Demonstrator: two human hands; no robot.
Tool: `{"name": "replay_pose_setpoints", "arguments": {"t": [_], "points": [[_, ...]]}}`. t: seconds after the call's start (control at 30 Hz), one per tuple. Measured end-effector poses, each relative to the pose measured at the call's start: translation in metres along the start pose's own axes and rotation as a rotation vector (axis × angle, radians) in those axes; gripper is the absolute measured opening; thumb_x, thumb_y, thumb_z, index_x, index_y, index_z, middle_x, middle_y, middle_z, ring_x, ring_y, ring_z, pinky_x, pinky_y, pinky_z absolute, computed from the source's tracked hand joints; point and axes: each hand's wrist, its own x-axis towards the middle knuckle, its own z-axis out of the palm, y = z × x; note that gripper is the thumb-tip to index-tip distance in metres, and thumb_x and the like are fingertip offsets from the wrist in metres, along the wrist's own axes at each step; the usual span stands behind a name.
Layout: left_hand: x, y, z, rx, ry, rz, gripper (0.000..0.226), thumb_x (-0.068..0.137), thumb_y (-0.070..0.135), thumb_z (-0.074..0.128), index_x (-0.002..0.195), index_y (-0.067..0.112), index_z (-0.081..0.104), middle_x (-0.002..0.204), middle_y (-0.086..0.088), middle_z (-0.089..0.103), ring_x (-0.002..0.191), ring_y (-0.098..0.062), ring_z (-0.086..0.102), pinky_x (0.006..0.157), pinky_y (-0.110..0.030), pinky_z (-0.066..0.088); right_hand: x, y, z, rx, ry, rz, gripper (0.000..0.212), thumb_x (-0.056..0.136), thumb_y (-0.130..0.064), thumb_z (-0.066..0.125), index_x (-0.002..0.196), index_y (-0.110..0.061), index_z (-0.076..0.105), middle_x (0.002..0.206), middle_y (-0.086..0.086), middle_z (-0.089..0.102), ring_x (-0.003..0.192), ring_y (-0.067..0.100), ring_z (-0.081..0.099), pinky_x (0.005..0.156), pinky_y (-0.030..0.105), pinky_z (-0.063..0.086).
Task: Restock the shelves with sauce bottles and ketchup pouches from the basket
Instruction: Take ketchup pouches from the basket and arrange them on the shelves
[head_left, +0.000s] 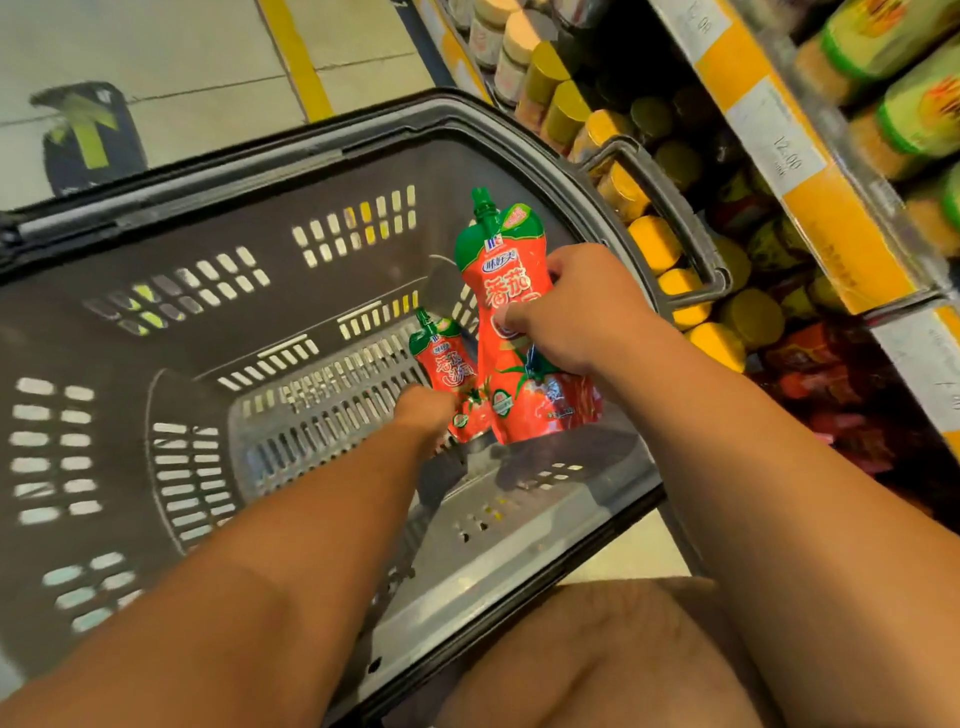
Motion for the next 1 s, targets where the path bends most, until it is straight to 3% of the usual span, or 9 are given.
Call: {"name": "replay_pose_setpoints", "arguments": {"t": [0.07, 0.17, 0.23, 0.33, 0.47, 0.57, 0.67, 0.87, 1.0], "points": [[-0.008, 0.007, 0.006, -0.036, 0.019, 0.011, 0.034, 0.081, 0.03, 0.078, 0.102, 0.005, 0.066, 0.095, -0.014, 0.074, 0.086, -0.031, 0.073, 0.082, -0.047, 0.063, 0.0, 0.001, -0.002, 0.01, -0.009, 0.006, 0.04, 0.077, -0.035, 0.089, 0.109, -0.017, 0.071, 0.105, 0.005, 0.073, 0.093, 0.026, 0.07, 0.086, 0.042, 0.059], [-0.009, 0.009, 0.012, -0.027, 0.068, 0.01, 0.041, 0.084, 0.028, 0.077, 0.114, 0.007, 0.059, 0.104, -0.013, 0.069, 0.092, -0.033, 0.07, 0.084, -0.044, 0.061, -0.001, 0.004, -0.005, 0.004, -0.015, 0.018, 0.044, 0.078, -0.035, 0.088, 0.113, -0.016, 0.071, 0.109, 0.006, 0.073, 0.096, 0.026, 0.07, 0.086, 0.04, 0.058], [-0.008, 0.008, 0.014, -0.011, 0.072, 0.009, 0.039, 0.083, 0.027, 0.078, 0.112, 0.009, 0.061, 0.102, -0.013, 0.069, 0.091, -0.033, 0.07, 0.084, -0.046, 0.061, -0.001, 0.006, -0.007, 0.0, -0.023, 0.026, 0.046, 0.079, -0.036, 0.088, 0.116, -0.015, 0.07, 0.111, 0.005, 0.073, 0.096, 0.025, 0.069, 0.082, 0.037, 0.056], [-0.006, 0.008, 0.013, 0.007, 0.045, 0.023, 0.027, 0.083, 0.022, 0.08, 0.104, 0.009, 0.069, 0.096, -0.013, 0.073, 0.086, -0.031, 0.072, 0.084, -0.046, 0.062, -0.003, 0.008, -0.008, 0.007, -0.041, 0.034, 0.048, 0.081, -0.036, 0.087, 0.12, -0.015, 0.069, 0.113, 0.005, 0.073, 0.098, 0.026, 0.069, 0.085, 0.039, 0.057], [-0.004, 0.01, 0.012, 0.005, -0.003, 0.036, 0.014, 0.083, 0.011, 0.08, 0.093, 0.007, 0.071, 0.088, -0.012, 0.075, 0.062, -0.019, 0.064, 0.063, -0.03, 0.055, -0.004, 0.009, -0.01, 0.018, -0.068, 0.033, 0.048, 0.083, -0.034, 0.086, 0.123, -0.015, 0.068, 0.116, 0.005, 0.072, 0.1, 0.025, 0.069, 0.086, 0.04, 0.057], [0.003, 0.008, 0.012, -0.059, -0.05, 0.012, 0.024, 0.077, 0.009, 0.081, 0.1, 0.006, 0.073, 0.089, -0.012, 0.077, 0.067, -0.025, 0.07, 0.074, -0.038, 0.06, -0.005, 0.01, -0.013, 0.027, -0.074, 0.031, 0.047, 0.083, -0.033, 0.086, 0.122, -0.014, 0.068, 0.115, 0.006, 0.073, 0.098, 0.026, 0.07, 0.087, 0.041, 0.058], [0.003, 0.005, 0.004, -0.094, -0.1, -0.025, 0.033, 0.068, 0.008, 0.084, 0.097, 0.01, 0.069, 0.093, -0.015, 0.078, 0.084, -0.035, 0.077, 0.082, -0.058, 0.062, -0.007, 0.009, -0.015, 0.013, -0.064, 0.014, 0.048, 0.082, -0.034, 0.087, 0.12, -0.013, 0.068, 0.114, 0.007, 0.072, 0.098, 0.027, 0.07, 0.089, 0.042, 0.058], [-0.025, 0.008, -0.025, -0.11, -0.159, -0.088, 0.037, 0.085, -0.003, 0.077, 0.116, 0.003, 0.056, 0.111, -0.019, 0.072, 0.094, -0.038, 0.073, 0.089, -0.058, 0.059, -0.01, 0.005, -0.022, -0.009, -0.047, -0.02, 0.057, 0.081, -0.038, 0.087, 0.126, -0.012, 0.065, 0.119, 0.008, 0.07, 0.103, 0.03, 0.068, 0.092, 0.044, 0.057], [-0.05, 0.017, -0.051, -0.195, -0.198, -0.049, 0.037, 0.088, -0.001, 0.073, 0.122, 0.006, 0.061, 0.109, -0.017, 0.076, 0.096, -0.036, 0.076, 0.091, -0.058, 0.059, -0.02, 0.006, -0.027, 0.001, -0.039, -0.051, 0.052, 0.082, -0.037, 0.086, 0.123, -0.013, 0.066, 0.117, 0.008, 0.071, 0.102, 0.031, 0.067, 0.093, 0.044, 0.057]]}}
